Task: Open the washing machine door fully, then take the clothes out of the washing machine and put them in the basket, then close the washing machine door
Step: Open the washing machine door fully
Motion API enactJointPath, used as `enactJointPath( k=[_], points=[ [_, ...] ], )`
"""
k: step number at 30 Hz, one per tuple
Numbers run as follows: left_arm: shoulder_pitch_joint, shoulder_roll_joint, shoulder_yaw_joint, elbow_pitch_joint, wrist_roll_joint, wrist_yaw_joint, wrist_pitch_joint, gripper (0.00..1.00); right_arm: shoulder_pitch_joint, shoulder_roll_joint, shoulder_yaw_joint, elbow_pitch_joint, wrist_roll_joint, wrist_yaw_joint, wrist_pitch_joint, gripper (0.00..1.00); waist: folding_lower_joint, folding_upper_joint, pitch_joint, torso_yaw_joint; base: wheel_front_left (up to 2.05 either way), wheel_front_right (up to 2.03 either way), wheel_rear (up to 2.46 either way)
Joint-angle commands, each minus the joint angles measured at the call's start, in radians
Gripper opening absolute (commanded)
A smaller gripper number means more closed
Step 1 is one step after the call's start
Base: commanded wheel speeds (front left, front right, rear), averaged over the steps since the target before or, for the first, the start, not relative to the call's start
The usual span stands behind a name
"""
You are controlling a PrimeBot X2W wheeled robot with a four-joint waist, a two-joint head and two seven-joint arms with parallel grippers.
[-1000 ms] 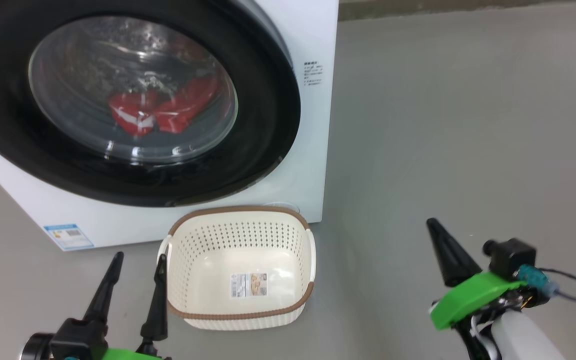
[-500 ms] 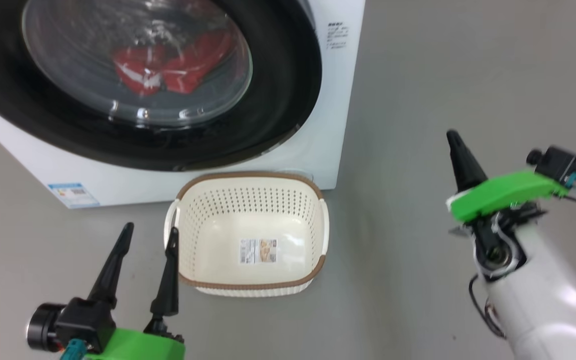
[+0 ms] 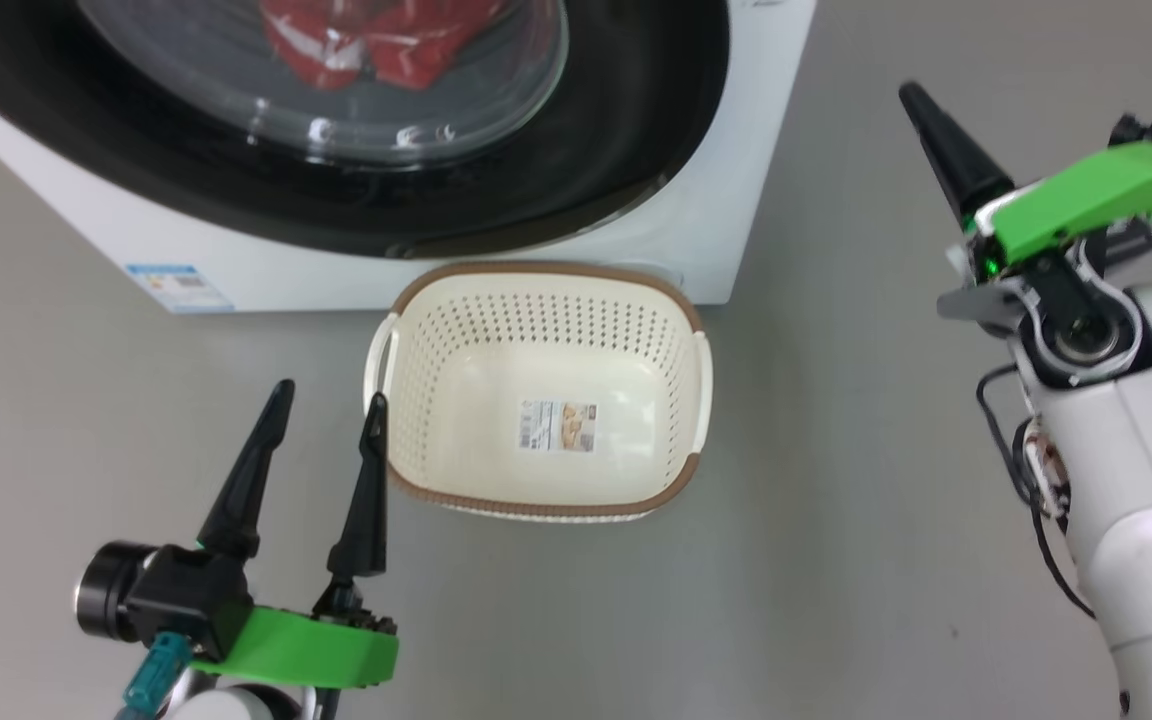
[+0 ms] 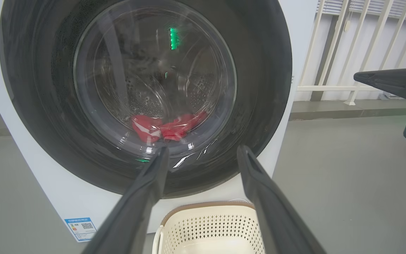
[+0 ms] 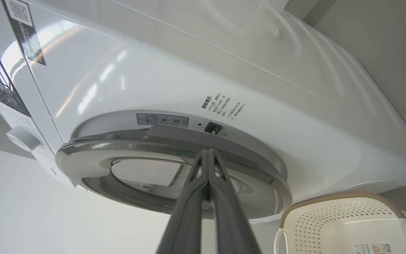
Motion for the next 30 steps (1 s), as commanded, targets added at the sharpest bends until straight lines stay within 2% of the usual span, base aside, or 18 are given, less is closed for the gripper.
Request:
enactJointPath(
  k=[1, 6, 15, 21, 30],
  points=[
    [-0.031, 0.014, 0.022, -0.030, -0.007, 0.013, -0.009, 1.00, -0.044, 0.010, 0.009, -0.021, 0.042, 0.000, 0.028, 0.00, 0.0000, 0.0000, 0.041, 0.034, 0.00, 0.00, 0.00],
    [-0.049, 0.014, 0.004, -0.032, -0.014, 0.016, -0.009, 1.00, -0.124, 0.006, -0.020, -0.001, 0.121, 0.000, 0.100, 0.00, 0.0000, 0.0000, 0.085, 0.054, 0.00, 0.00, 0.00],
    [-0.100, 0.014, -0.035, -0.047, -0.015, 0.020, -0.009, 1.00, -0.275, -0.020, -0.040, 0.041, 0.189, 0.000, 0.221, 0.00, 0.0000, 0.0000, 0.182, 0.094, 0.00, 0.00, 0.00],
    [-0.129, 0.014, -0.061, -0.056, -0.028, 0.025, -0.009, 1.00, -0.345, -0.040, -0.040, 0.040, 0.216, 0.000, 0.318, 0.00, 0.0000, 0.0000, 0.226, 0.124, 0.00, 0.00, 0.00],
    [-0.145, 0.014, -0.087, -0.050, -0.037, 0.026, -0.009, 1.00, -0.393, -0.053, -0.041, 0.027, 0.228, 0.000, 0.393, 0.00, 0.0000, 0.0000, 0.251, 0.151, 0.00, 0.00, 0.00]
  ],
)
